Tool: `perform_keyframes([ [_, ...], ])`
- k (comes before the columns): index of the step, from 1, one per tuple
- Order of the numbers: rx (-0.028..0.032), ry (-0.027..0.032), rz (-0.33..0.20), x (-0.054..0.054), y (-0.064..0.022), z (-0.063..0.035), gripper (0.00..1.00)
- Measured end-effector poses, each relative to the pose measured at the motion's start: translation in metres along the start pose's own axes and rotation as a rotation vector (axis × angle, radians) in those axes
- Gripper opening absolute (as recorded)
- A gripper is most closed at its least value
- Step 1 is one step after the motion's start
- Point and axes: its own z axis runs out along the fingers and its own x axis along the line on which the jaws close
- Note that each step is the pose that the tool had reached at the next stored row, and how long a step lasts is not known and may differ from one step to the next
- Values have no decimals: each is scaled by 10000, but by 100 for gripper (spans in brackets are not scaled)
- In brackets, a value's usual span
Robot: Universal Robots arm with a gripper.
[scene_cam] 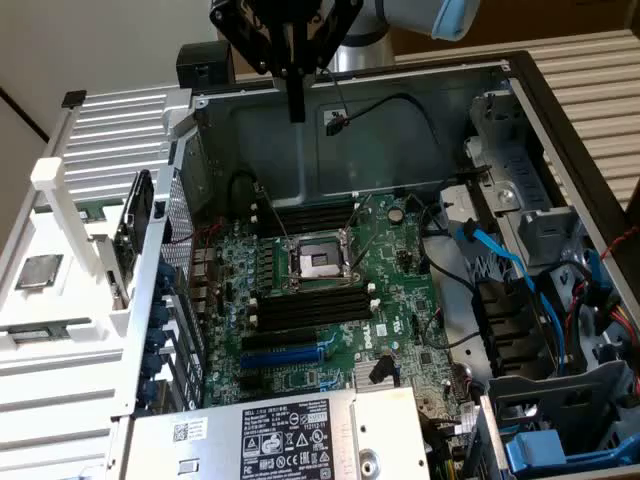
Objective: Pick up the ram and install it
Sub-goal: 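Reach for the ram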
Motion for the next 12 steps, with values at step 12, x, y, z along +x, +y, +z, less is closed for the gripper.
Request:
perform_keyframes([
  [12, 0, 0, 0, 0, 0, 0, 10],
])
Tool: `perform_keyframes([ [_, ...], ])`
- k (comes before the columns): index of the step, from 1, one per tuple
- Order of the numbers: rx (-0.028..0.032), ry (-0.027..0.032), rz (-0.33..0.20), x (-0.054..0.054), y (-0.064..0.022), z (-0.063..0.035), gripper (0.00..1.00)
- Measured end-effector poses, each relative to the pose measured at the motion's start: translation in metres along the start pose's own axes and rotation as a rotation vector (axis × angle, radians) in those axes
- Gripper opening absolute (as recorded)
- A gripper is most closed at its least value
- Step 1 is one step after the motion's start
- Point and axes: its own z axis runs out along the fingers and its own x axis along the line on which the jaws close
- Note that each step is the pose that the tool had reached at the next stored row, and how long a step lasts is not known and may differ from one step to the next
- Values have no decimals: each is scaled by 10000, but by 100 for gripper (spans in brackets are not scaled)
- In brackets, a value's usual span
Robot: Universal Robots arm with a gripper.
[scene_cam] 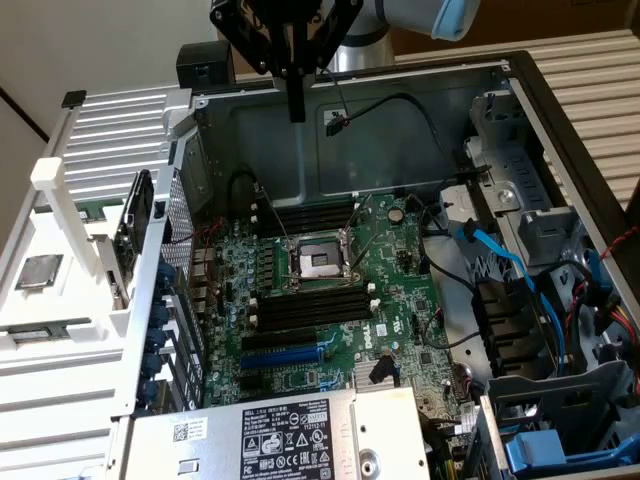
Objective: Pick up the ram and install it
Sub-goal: 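Reach for the ram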
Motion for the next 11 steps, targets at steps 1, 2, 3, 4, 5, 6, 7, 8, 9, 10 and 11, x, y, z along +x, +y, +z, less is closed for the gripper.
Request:
perform_keyframes([
  [1, 3, 2, 0, 57, -4, -3, 10],
  [2, 1, 0, 1, 142, -10, -3, 10],
  [3, 0, 0, 0, 184, -13, -4, 10],
  [4, -1, 0, 0, 224, -16, -5, 10],
  [5, -8, -26, -1, 348, -24, -8, 10],
  [6, -12, -88, -4, 425, -30, -9, 10],
  [7, -13, -116, -5, 465, -33, -11, 10],
  [8, -15, -131, -6, 505, -36, -11, 10],
  [9, -16, -144, -7, 550, -39, -12, 10],
  [10, -16, -157, -7, 596, -42, -14, 10],
  [11, -19, -184, -8, 684, -48, -15, 10],
])
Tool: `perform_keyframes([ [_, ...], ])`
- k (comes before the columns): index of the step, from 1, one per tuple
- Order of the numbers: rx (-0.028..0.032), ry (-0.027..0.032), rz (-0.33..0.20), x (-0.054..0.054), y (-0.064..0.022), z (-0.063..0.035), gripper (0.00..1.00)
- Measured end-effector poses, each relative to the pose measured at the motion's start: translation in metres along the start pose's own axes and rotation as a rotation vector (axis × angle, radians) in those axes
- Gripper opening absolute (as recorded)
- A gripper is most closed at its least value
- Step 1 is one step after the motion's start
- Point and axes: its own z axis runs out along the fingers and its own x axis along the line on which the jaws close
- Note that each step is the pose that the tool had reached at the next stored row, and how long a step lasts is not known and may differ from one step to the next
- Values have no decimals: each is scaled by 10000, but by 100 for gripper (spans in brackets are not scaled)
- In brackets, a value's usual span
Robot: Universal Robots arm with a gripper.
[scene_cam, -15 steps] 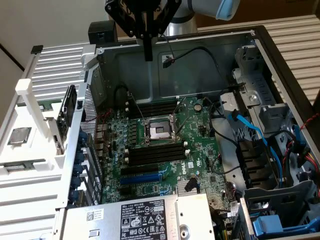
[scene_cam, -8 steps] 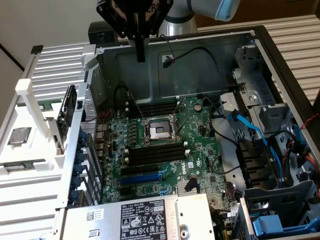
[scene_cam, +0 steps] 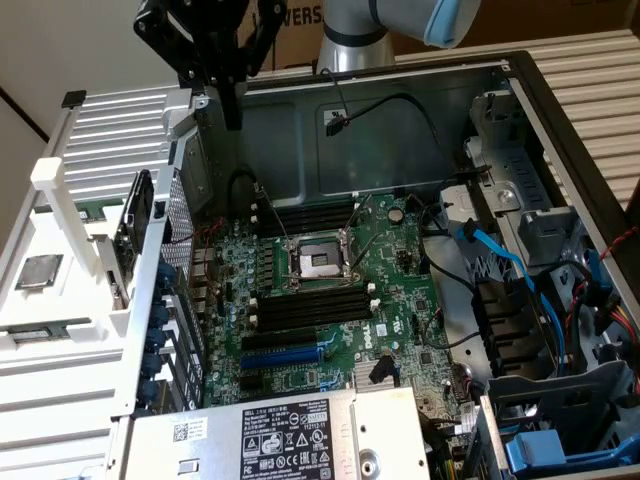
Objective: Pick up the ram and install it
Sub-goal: 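Reach for the ram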
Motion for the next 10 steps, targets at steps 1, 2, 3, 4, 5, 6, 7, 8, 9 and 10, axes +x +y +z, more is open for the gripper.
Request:
perform_keyframes([
  [1, -1, -14, -2, 45, -3, -2, 10],
  [2, -3, -40, -1, 135, -9, -6, 10],
  [3, -3, -51, -3, 179, -13, -8, 10],
  [4, -5, -68, -4, 267, -19, -11, 10],
  [5, -5, -75, -3, 318, -22, -13, 10],
  [6, -6, -80, -3, 360, -25, -15, 10],
  [7, -6, -86, -5, 407, -29, -17, 10],
  [8, -6, -93, -5, 452, -32, -19, 10],
  [9, -7, -100, -5, 498, -35, -21, 10],
  [10, -7, -104, -5, 543, -38, -23, 10],
])
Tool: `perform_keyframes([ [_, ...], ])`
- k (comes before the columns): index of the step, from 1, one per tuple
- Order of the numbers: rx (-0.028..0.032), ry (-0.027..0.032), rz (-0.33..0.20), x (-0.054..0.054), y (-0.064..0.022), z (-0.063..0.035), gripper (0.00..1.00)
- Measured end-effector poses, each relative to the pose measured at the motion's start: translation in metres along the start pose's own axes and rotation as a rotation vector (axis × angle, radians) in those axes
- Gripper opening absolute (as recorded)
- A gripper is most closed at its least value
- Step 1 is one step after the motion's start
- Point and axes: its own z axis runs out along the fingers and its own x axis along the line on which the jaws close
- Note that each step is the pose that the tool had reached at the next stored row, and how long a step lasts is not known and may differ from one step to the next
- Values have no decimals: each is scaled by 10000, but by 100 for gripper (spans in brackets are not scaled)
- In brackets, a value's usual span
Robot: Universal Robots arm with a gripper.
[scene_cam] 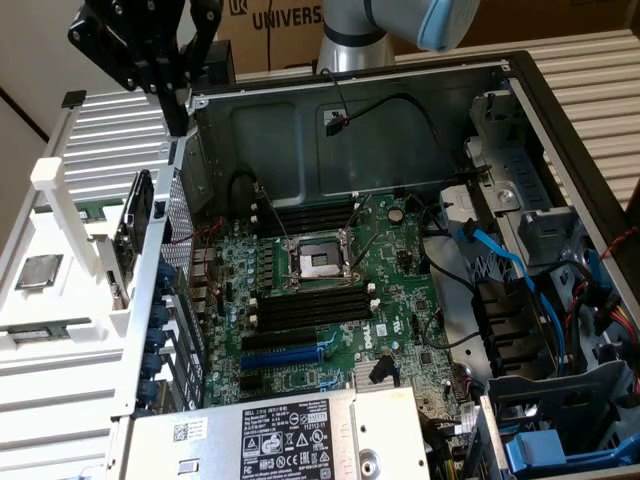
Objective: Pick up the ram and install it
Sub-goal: 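Reach for the ram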
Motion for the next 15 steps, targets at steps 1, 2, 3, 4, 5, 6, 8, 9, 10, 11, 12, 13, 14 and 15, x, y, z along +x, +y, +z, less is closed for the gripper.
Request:
perform_keyframes([
  [1, -1, -5, -1, 46, -3, -2, 10],
  [2, -1, -6, -2, 92, -6, -4, 10],
  [3, -1, -6, -1, 135, -8, -7, 10],
  [4, -1, -6, -1, 178, -9, -9, 10],
  [5, 0, -5, 0, 219, -9, -11, 10],
  [6, 0, -6, 0, 261, -9, -12, 10],
  [8, 0, -5, 1, 433, -17, -20, 10],
  [9, 0, -6, 0, 479, -19, -21, 10],
  [10, -1, -8, -1, 522, -22, -22, 10],
  [11, -1, -8, 0, 566, -25, -24, 10],
  [12, 0, -13, 0, 659, -32, -27, 10],
  [13, -1, -15, 0, 702, -34, -29, 10],
  [14, -1, -15, -1, 748, -38, -31, 10],
  [15, -1, -16, -1, 796, -42, -33, 10],
])
